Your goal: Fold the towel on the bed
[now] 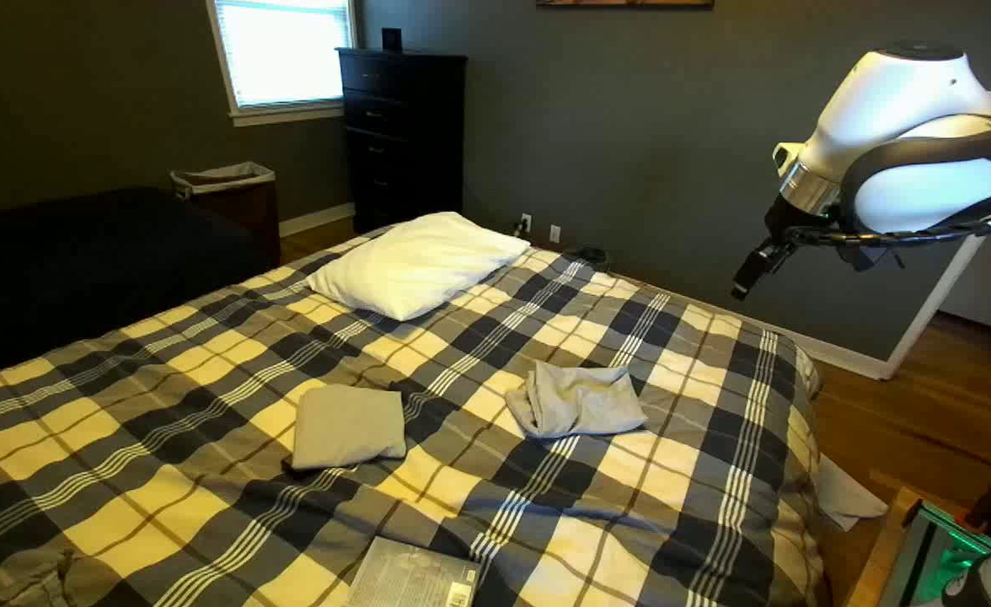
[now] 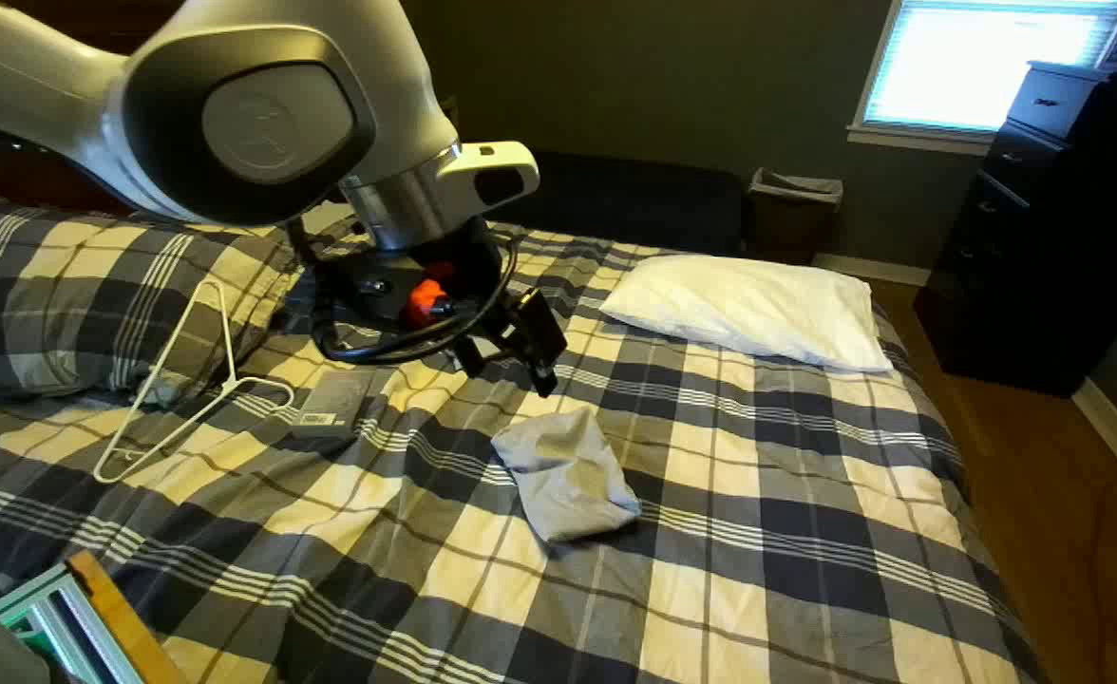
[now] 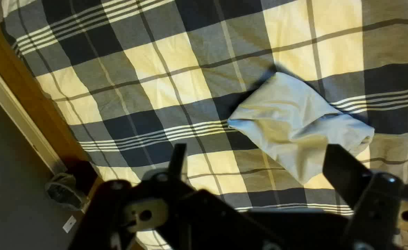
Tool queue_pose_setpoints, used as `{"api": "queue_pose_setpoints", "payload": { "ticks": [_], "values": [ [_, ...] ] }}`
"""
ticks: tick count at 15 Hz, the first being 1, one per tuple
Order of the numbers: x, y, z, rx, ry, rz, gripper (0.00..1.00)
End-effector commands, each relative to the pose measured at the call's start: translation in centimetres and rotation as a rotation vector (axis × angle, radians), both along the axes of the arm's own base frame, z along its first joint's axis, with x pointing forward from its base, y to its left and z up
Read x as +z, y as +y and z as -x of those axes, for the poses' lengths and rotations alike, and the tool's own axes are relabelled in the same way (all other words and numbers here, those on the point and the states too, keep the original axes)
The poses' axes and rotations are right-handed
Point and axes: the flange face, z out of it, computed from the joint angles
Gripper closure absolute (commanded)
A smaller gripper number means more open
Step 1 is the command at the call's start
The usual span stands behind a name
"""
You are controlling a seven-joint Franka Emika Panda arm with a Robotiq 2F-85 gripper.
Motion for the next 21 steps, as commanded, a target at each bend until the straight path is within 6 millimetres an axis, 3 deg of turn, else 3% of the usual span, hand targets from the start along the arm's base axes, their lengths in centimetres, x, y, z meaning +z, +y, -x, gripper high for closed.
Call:
{"api": "queue_pose_setpoints", "payload": {
  "ticks": [1,5,9,11,13,15,17,18,21],
  "values": [
    [0.1,0.0,0.0,0.0,0.001,0.0,0.0],
    [0.0,0.0,0.0,0.0,0.001,0.0,0.0],
    [-2.0,-4.1,-2.2,0.017,-0.042,-0.095,0.0],
    [-4.5,-6.9,-3.6,-0.003,-0.057,-0.147,0.0],
    [-7.0,-7.9,-5.4,0.028,-0.069,-0.213,0.0],
    [-8.1,-7.0,-6.3,0.072,-0.037,-0.312,0.0],
    [-9.7,-6.5,-8.7,0.087,0.01,-0.388,0.0],
    [-11.7,-6.7,-10.1,0.027,0.065,-0.419,0.0],
    [-15.8,-7.0,-11.7,-0.096,0.165,-0.534,0.0]
  ]
}}
